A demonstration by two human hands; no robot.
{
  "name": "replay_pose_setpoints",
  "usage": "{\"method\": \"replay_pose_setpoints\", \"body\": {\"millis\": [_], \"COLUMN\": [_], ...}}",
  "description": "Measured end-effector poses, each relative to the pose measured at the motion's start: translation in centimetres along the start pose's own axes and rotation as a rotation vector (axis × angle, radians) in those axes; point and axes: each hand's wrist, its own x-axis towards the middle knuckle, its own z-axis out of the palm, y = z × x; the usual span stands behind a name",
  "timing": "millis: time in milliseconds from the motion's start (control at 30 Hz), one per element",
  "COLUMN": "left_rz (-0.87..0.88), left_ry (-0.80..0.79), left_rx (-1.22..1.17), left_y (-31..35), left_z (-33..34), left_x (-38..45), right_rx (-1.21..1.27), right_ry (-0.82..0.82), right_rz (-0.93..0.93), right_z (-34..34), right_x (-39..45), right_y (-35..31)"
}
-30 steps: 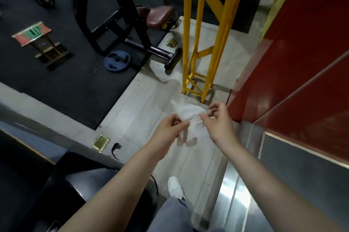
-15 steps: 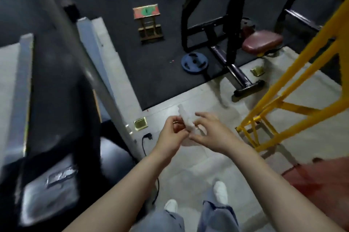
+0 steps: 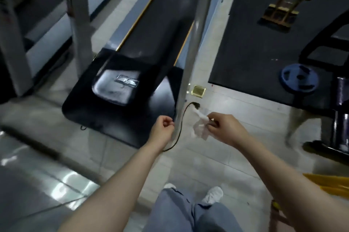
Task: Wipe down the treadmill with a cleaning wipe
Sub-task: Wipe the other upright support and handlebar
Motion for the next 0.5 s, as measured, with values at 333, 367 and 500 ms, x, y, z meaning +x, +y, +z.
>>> {"method": "replay_pose_setpoints", "body": {"millis": [333, 367, 500], "left_rz": [-0.275, -0.294, -0.362], "left_ry": [0.21, 0.211, 0.24], "left_rx": [-0.047, -0.026, 0.002], "left_y": [-15.3, -16.6, -22.3], "left_z": [-5.2, -5.1, -3.4], "left_x": [6.4, 7.5, 11.5], "right_rx": [-0.178, -0.177, -0.167], "right_ry": [-0.102, -0.089, -0.079], "right_rz": [-0.251, -0.268, -0.348], "right_z": [14.5, 16.1, 22.8], "right_x": [14.7, 16.3, 23.7], "right_y": [-2.5, -2.3, -1.3]}}
